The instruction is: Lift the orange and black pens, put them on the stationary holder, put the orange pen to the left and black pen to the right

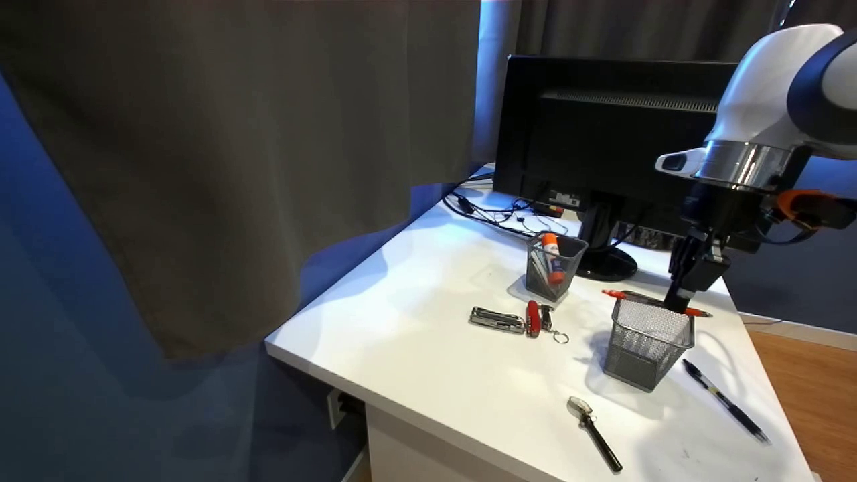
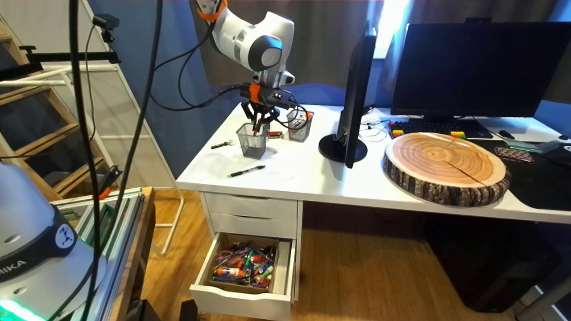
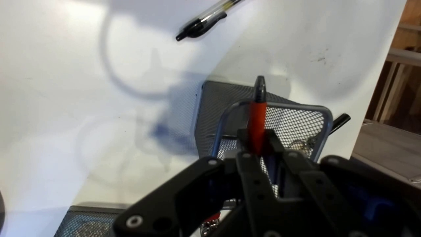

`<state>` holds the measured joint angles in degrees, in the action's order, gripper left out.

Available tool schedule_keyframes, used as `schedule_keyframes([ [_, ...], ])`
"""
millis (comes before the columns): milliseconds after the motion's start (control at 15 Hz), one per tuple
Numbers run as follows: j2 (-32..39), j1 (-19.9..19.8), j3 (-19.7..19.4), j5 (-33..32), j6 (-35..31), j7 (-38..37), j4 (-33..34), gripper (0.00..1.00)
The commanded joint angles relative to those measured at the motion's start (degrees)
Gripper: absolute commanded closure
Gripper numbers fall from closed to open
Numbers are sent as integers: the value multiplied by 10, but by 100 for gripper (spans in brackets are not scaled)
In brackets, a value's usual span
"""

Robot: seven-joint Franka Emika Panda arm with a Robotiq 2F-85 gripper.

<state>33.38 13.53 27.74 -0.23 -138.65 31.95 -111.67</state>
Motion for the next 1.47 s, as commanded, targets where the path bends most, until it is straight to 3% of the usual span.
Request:
schedule_keyframes([
  [0,11,15,-12,1,12,-11,20,60],
  [600,-77,1,-24,1,-3,-34,-53,2],
  [1067,-105,-30,-13,68,10,-20,-126,0],
  [1400,-84,-36,-8,101,-40,-4,-170,0],
])
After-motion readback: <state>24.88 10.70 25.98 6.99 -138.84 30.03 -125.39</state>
